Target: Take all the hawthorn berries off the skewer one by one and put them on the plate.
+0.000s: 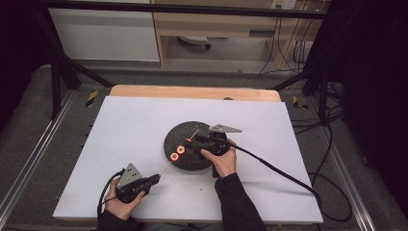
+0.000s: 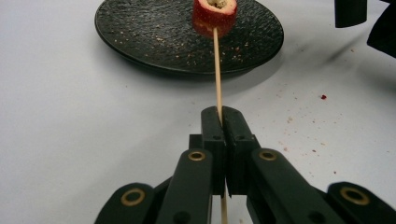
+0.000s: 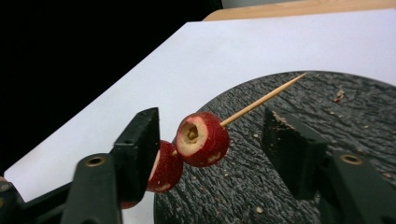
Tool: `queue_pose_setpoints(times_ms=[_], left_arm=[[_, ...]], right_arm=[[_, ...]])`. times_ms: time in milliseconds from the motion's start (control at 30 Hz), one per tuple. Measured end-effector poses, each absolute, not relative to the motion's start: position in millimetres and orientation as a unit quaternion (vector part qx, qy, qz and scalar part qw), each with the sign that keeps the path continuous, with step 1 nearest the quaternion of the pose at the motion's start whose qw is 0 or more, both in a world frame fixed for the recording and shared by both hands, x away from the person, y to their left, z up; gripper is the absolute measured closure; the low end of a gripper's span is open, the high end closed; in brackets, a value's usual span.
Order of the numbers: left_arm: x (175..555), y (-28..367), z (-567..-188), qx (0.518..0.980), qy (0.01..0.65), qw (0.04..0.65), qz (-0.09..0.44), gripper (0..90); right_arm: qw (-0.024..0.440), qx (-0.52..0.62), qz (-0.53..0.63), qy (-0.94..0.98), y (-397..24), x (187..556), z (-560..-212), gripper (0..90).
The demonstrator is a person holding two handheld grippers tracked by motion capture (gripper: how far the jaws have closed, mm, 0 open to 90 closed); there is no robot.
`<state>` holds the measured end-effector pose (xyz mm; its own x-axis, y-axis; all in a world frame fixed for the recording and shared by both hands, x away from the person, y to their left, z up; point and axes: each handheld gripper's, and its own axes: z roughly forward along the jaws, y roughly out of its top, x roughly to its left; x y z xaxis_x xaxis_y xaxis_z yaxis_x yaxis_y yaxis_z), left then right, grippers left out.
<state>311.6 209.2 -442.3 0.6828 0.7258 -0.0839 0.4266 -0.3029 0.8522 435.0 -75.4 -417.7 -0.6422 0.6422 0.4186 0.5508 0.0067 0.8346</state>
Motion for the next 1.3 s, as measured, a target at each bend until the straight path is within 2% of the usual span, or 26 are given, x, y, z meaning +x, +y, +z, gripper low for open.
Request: queue_pose_setpoints(times_ms=[200, 400, 667, 1300], left_arm=[[311, 208, -442, 0.791, 0.360, 0.466, 0.162, 88.3], [310, 207, -443, 0.792, 0.359, 0.466, 0.163, 88.3], [307, 207, -440, 0.785, 0.349, 0.482, 0.173, 88.3], [305, 211, -438, 0.780, 0.344, 0.491, 0.181, 88.4]], right_arm=[[0.018, 0.434, 0.565, 0.702, -73, 437, -421, 48.3], [-0.006, 0.439, 0.568, 0.696, -73, 438, -422, 62.0], [-0.013, 0.438, 0.580, 0.687, -77, 438, -412, 63.6], [0.086, 0.453, 0.588, 0.664, -114, 461, -371, 63.7]])
